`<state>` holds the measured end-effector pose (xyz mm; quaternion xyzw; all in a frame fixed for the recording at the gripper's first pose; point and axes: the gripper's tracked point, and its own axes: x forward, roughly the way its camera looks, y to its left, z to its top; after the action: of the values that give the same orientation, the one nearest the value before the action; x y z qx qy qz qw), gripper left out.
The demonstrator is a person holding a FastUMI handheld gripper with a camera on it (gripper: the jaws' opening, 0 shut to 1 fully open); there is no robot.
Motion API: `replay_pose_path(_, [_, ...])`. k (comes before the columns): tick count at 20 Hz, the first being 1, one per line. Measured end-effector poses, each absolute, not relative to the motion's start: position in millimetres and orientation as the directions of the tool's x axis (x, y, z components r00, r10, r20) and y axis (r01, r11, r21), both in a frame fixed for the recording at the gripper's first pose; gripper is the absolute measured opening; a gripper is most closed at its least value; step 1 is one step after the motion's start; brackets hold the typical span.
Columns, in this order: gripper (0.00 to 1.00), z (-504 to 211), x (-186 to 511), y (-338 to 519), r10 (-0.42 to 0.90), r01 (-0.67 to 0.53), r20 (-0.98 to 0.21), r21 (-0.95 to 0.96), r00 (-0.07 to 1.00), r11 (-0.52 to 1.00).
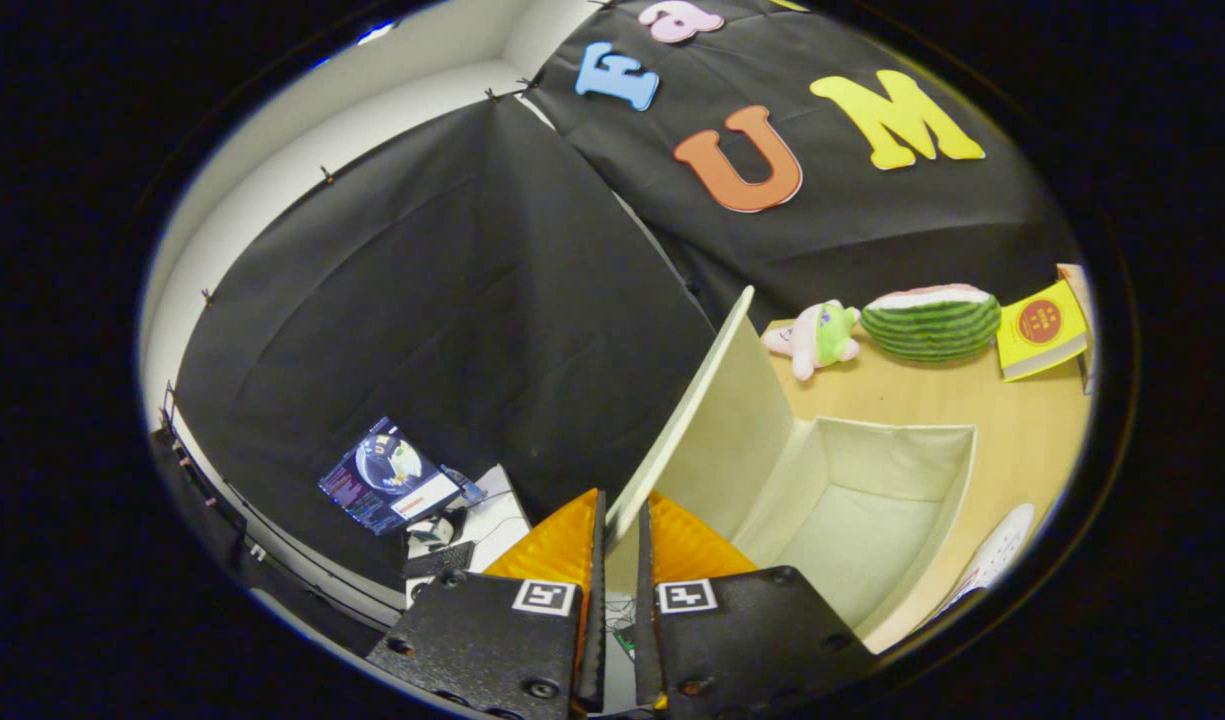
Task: Open the storage box then place both shoes into the box .Put the left shoe in first, then the right shoe, with the right side of both shoes facing outward in a uniform manner.
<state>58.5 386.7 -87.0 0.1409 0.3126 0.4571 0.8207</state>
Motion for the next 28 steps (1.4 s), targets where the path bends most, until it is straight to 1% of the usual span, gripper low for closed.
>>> replay_pose_path(3, [0.18,-85,62,406,0.831,-0.664,-0.403,0.504,0.384,0.552])
replay_pose_path(5, [0.2,-84,67,412,0.816,-0.678,-0.414,0.465,0.402,0.57])
replay_pose_path(7, [0.3,-82,72,417,0.789,-0.699,-0.419,0.387,0.448,0.602])
replay_pose_path(8, [0.38,-77,73,415,0.784,-0.708,-0.408,0.357,0.469,0.609])
replay_pose_path(10, [0.6,-71,74,410,0.774,-0.715,-0.39,0.321,0.498,0.621])
replay_pose_path(14, [0.84,-71,76,397,0.738,-0.703,-0.388,0.26,0.553,0.663])
replay_pose_path(17, [0.84,-70,81,375,0.686,-0.683,-0.381,0.168,0.62,0.711])
replay_pose_path(20, [0.89,-71,81,349,0.627,-0.655,-0.386,0.075,0.676,0.752])
replay_pose_path(22, [0.91,-68,80,327,0.592,-0.63,-0.381,0.03,0.711,0.776])
replay_pose_path(25, [0.96,-63,80,282,0.525,-0.575,-0.376,-0.028,0.764,0.818])
replay_pose_path(28, [0.97,-66,83,228,0.425,-0.495,-0.392,-0.093,0.816,0.864])
